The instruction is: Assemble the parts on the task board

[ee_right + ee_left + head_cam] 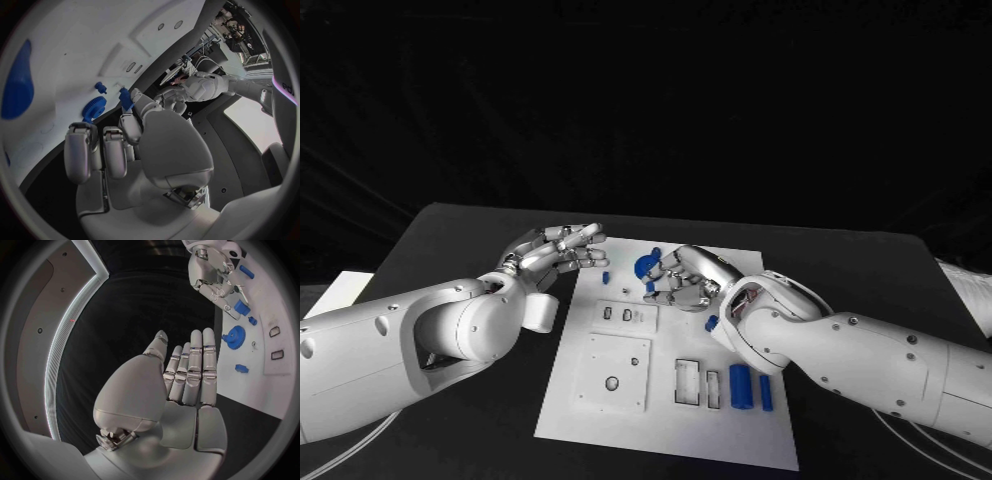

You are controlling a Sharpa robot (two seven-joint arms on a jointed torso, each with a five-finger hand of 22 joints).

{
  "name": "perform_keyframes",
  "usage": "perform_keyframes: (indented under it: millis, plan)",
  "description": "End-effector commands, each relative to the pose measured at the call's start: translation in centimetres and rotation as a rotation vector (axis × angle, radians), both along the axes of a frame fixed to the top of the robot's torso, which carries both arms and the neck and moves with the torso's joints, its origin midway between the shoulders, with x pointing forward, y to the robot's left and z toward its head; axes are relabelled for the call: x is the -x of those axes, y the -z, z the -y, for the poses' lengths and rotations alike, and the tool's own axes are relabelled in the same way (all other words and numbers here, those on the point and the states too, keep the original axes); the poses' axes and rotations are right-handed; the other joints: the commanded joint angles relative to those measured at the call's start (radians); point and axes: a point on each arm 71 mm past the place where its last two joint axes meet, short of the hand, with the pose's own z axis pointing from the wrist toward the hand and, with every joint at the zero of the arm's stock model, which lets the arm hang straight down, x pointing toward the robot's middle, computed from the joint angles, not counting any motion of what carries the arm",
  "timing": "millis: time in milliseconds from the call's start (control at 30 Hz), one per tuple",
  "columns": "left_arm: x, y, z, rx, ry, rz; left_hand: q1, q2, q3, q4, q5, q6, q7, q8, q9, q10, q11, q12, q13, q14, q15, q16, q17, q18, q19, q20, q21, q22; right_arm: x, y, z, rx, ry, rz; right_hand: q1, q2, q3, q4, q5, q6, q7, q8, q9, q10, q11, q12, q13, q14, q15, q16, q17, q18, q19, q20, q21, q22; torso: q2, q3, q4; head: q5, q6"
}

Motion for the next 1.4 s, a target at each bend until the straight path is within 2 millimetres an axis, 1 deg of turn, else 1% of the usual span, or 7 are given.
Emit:
perform_keyframes:
  millis: [33, 67, 167, 500, 1033, 1200, 1400]
  plan:
    - [0.0, -0.2, 0.1, 0.026, 0.014, 0.008, 0.012, -0.002, 0.001, -0.004, 0.003, -0.005, 0.0, -0.002, 0.0, -0.003, 0.0, 0.0, 0.0, -0.007, -0.002, -0.005, 0.001, 0.009, -0.009, -0.002, 0.004, 0.001, 0.2, 0.6, -0.6, 0.063, -0.014, 0.015, -0.006, 0.0, 0.004, 0.001, 0.004, 0.01, -0.002, 0.003, 0.002, 0.001, -0.008, -0.004, -0.024, 0.095, -0.006, 0.004, 0.23, -0.01, -0.002, -0.006, -0.002, -0.002, 0.0, 0.0006, -0.0005, 0.007, -0.009]
    - [0.0, -0.2, 0.1, 0.026, 0.014, 0.008, 0.012, -0.002, 0.001, -0.004, 0.003, -0.005, 0.0, -0.002, 0.0, -0.003, 0.0, 0.0, 0.0, -0.007, -0.002, -0.005, 0.001, 0.009, -0.009, -0.002, 0.004, 0.001, 0.3, 0.8, -0.8, 0.069, -0.019, 0.014, -0.006, -0.001, 0.004, 0.001, 0.004, 0.01, -0.002, 0.003, 0.002, 0.0, -0.008, -0.005, -0.025, 0.095, -0.006, 0.004, 0.23, -0.01, -0.002, -0.006, -0.002, -0.002, 0.0, 0.0005, -0.0004, 0.009, -0.011]
    - [0.0, -0.2, 0.1, 0.027, 0.015, 0.008, 0.011, -0.002, 0.001, -0.004, 0.003, -0.004, 0.0, -0.002, 0.0, -0.002, 0.0, 0.001, 0.0, -0.007, -0.002, -0.005, 0.001, 0.009, -0.009, -0.002, 0.004, 0.001, 0.5, 1.1, -1.3, 0.083, -0.03, 0.012, -0.008, -0.001, 0.004, 0.001, 0.002, 0.01, -0.002, 0.003, 0.002, 0.0, -0.008, -0.006, -0.026, 0.095, -0.006, 0.004, 0.23, -0.01, -0.003, -0.007, -0.003, -0.002, 0.0, 0.003, -0.0038, 0.014, -0.015]
    - [0.0, -0.2, 0.2, 0.027, 0.017, 0.006, 0.011, -0.002, 0.001, -0.004, 0.003, -0.004, 0.0, -0.002, 0.0, -0.002, 0.0, 0.001, 0.0, -0.007, -0.002, -0.005, 0.001, 0.009, -0.009, -0.002, 0.004, 0.001, 0.9, 1.6, -2.2, 0.131, -0.062, 0.011, -0.013, -0.003, 0.004, 0.002, 0.0, 0.01, -0.002, 0.002, 0.002, -0.004, -0.007, -0.015, -0.032, 0.095, -0.007, 0.004, 0.23, -0.01, -0.003, -0.007, -0.003, -0.003, 0.0, 0.0037, -0.0046, 0.019, -0.025]
    - [0.0, -0.2, 0.4, 0.03, 0.024, 0.004, 0.011, -0.002, 0.001, -0.004, 0.003, -0.004, 0.0, -0.002, 0.0, -0.002, 0.0, 0.001, 0.0, -0.007, -0.002, -0.005, 0.001, 0.009, -0.009, -0.002, 0.004, 0.001, 1.1, 2.2, -2.9, 0.166, -0.084, 0.009, -0.016, -0.003, 0.005, 0.003, -0.002, 0.011, -0.002, 0.002, 0.002, -0.012, -0.008, -0.032, -0.044, 0.095, -0.007, 0.004, 0.23, -0.01, -0.004, -0.007, -0.004, -0.005, 0.0, 0.0024, -0.0023, 0.022, -0.031]
    - [0.0, -0.2, 0.5, 0.03, 0.023, 0.005, 0.011, -0.002, 0.001, -0.004, 0.003, -0.004, 0.0, -0.002, 0.0, -0.002, 0.0, 0.001, 0.0, -0.007, -0.002, -0.005, 0.001, 0.009, -0.009, -0.002, 0.004, 0.001, 1.0, 2.3, -2.9, 0.174, -0.083, 0.012, -0.022, -0.005, 0.008, 0.002, -0.001, 0.009, -0.002, 0.0, 0.001, -0.032, -0.008, -0.076, -0.073, 0.094, -0.007, 0.002, 0.227, -0.009, -0.006, -0.007, -0.008, -0.011, 0.0, 0.0032, -0.0029, 0.024, -0.035]
    - [0.0, -0.2, 0.5, 0.03, 0.024, 0.005, 0.011, -0.002, 0.001, -0.004, 0.003, -0.004, 0.0, -0.002, 0.0, -0.002, 0.0, 0.001, 0.0, -0.007, -0.002, -0.005, 0.001, 0.009, -0.009, -0.002, 0.004, 0.001, 0.9, 2.4, -2.9, 0.186, -0.082, 0.014, -0.026, -0.007, 0.012, 0.001, -0.001, 0.007, -0.001, -0.003, 0.0, -0.046, -0.008, -0.109, -0.097, 0.094, -0.007, 0.001, 0.226, -0.008, -0.008, -0.007, -0.009, -0.013, 0.0, 0.0025, -0.0035, 0.023, -0.037]
